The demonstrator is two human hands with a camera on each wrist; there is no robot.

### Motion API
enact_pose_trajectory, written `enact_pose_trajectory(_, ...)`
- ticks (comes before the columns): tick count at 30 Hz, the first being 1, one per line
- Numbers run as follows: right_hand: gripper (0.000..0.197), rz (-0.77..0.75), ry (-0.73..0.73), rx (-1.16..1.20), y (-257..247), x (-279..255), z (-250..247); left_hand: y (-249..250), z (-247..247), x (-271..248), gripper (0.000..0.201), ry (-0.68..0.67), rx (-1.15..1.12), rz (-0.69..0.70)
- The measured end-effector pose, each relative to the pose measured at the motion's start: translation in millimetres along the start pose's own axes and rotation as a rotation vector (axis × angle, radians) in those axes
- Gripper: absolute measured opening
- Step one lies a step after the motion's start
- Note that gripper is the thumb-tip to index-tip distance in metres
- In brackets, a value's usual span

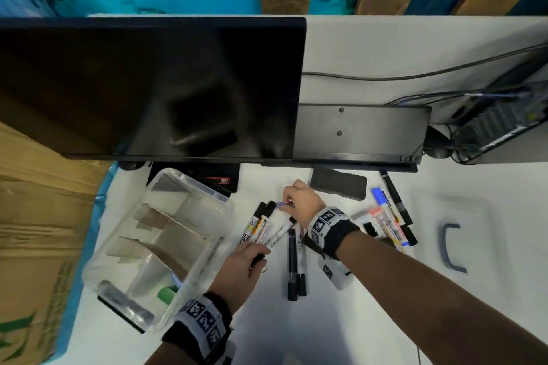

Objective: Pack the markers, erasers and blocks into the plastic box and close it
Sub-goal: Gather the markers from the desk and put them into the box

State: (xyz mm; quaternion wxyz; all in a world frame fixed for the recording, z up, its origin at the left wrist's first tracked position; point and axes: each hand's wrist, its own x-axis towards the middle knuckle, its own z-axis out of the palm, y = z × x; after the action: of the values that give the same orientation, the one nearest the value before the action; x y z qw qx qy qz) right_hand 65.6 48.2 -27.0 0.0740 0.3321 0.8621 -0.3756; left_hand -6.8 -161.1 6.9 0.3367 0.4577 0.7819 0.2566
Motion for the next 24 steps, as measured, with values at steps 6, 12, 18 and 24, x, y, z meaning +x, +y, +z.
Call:
enact_pose_trajectory(6, 0.018, 0.032, 0.231, 0.216, 42.1, -53.7, -48.0, 19.3, 15.4, 32.1, 0.023, -0.017, 0.074, 0.110)
enact_pose_trajectory(12, 0.020, 0.221, 0.317, 0.301, 118.1, -125.3, -78.4, 87.0, 61.4, 91.4, 0.024, -0.089, 0.198, 0.176)
enact_pose_trajectory(18, 0.014, 0.354, 0.355, 0.183, 164.6, -154.3, -87.0, 141.4, 116.9, 132.1, 0.048, -0.311, 0.388, 0.258)
enact_pose_trajectory(24, 0.018, 0.349, 0.324, 0.172, 175.4, -155.0, -91.4, 151.0, 139.3, 150.8, 0.042, -0.415, 0.555, 0.230)
